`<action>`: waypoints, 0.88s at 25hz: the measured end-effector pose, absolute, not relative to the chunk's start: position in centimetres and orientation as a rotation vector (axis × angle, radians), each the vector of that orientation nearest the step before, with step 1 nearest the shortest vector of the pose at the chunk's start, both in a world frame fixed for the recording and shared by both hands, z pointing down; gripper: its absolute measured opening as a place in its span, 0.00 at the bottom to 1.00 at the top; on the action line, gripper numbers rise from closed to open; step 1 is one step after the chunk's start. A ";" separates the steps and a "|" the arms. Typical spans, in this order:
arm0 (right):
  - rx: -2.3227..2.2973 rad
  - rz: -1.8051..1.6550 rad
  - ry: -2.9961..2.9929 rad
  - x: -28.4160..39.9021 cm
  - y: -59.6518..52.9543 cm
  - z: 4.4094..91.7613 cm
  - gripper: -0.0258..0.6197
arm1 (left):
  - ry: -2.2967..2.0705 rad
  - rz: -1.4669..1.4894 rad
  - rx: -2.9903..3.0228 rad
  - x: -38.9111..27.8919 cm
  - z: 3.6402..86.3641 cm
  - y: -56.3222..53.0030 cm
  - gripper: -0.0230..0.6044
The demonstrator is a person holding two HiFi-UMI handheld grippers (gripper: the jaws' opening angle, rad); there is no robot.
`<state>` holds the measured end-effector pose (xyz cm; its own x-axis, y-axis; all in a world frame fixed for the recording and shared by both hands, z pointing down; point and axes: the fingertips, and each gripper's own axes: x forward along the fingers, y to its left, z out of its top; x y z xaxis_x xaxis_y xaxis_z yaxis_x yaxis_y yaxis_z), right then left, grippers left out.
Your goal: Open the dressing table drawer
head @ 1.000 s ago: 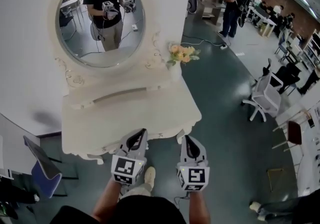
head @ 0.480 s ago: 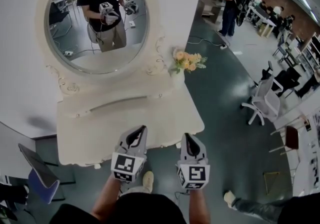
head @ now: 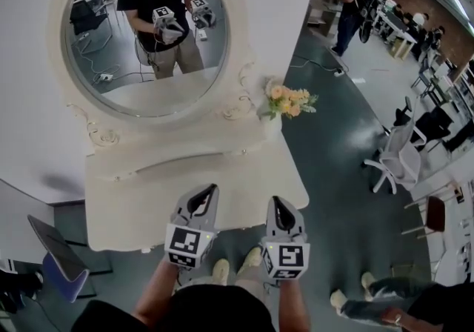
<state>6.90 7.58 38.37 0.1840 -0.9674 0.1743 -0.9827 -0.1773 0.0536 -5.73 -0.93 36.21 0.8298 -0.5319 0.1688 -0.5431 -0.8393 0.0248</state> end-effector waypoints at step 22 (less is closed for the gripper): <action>1.985 0.349 -2.115 12.2 -6.0 47.1 0.04 | -1.104 0.455 2.697 -1.4 44.6 -10.6 0.04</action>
